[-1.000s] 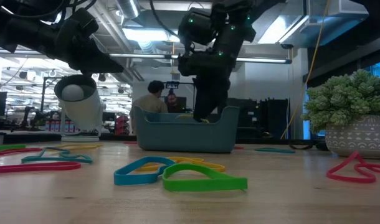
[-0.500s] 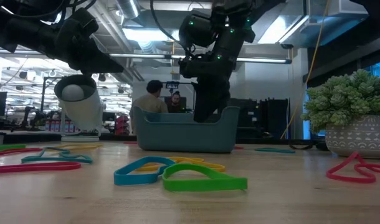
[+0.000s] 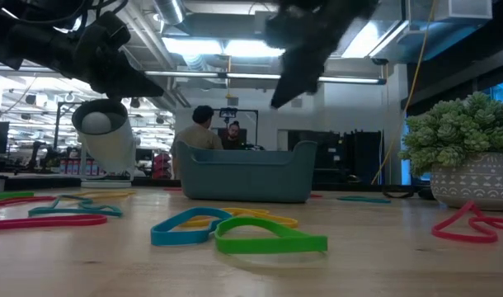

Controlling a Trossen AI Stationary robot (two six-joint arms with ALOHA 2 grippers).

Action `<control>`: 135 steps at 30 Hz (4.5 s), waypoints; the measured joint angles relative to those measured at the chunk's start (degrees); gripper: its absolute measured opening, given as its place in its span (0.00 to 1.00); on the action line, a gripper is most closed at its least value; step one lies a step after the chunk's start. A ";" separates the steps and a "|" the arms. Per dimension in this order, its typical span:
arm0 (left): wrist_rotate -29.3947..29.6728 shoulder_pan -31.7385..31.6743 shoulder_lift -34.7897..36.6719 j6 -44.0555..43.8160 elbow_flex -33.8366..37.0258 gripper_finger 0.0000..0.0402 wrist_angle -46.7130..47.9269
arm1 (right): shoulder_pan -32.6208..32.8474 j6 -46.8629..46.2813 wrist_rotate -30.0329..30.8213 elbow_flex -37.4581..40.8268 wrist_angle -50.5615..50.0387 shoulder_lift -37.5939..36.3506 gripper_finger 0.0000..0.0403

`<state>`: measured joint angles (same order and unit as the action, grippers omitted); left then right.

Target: Pick and place rubber bands into bin

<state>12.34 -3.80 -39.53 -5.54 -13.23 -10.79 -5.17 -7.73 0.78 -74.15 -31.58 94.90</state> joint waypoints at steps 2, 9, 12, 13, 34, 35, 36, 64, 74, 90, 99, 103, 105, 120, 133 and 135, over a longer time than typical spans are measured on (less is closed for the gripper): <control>-0.02 0.10 0.00 -1.16 0.00 0.01 0.25 | 0.32 -1.26 0.52 5.75 4.35 -6.11 0.04; -0.42 0.44 0.00 1.39 0.00 0.01 0.60 | 2.79 -7.32 0.96 29.18 20.39 -25.37 0.01; -0.21 0.44 -0.15 2.55 -0.02 0.00 1.49 | 4.09 -8.58 1.07 38.04 26.08 -30.87 0.02; 0.55 0.44 -0.48 2.02 -0.22 0.00 2.34 | 4.44 -8.48 1.09 40.81 28.97 -32.21 0.02; 4.29 -7.87 -18.62 -24.43 -15.23 0.17 43.82 | 4.72 -11.51 1.17 60.09 51.68 -35.06 0.03; 3.64 -8.29 -19.67 -25.07 -15.23 0.18 44.69 | 4.72 -11.49 1.17 60.09 51.79 -35.06 0.03; 3.23 -8.63 -20.69 -25.27 -15.23 0.19 45.06 | 4.71 -11.49 1.17 60.09 51.86 -35.06 0.03; 2.10 -10.66 -35.63 -32.72 -15.19 0.02 43.56 | 4.72 -11.36 1.11 60.09 52.57 -35.04 0.03; 1.03 -10.55 -34.16 -32.85 -15.02 0.03 40.89 | 4.72 -11.38 1.12 60.09 52.58 -35.04 0.03; -0.02 -10.55 -34.99 -32.87 -15.13 0.13 38.75 | 4.72 -11.36 1.11 60.07 52.56 -35.04 0.03; 0.95 -10.48 -38.03 -33.71 -15.45 0.15 38.95 | 4.72 -11.48 1.12 60.07 52.56 -35.03 0.03; 1.33 -10.28 -37.94 -34.23 -15.36 0.09 39.02 | 4.72 -11.49 1.11 60.07 52.56 -35.02 0.03; 1.82 -9.79 -37.60 -34.09 -15.35 0.03 39.04 | 4.72 -11.51 1.11 60.07 52.56 -35.02 0.03; 10.34 -0.80 -36.04 -28.87 -33.83 0.00 55.40 | 4.72 -11.48 1.11 60.07 52.71 -35.02 0.03; 22.79 3.77 -35.93 -14.85 -53.39 0.00 54.15 | 4.72 -11.34 1.12 60.07 52.75 -35.02 0.03; 22.89 3.77 -35.93 -12.11 -54.08 0.00 50.67 | 4.71 -11.32 1.11 60.07 52.75 -35.02 0.03</control>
<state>35.23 -0.03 -75.46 -17.65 -67.31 39.88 -0.47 -19.05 1.89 -14.09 21.17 59.88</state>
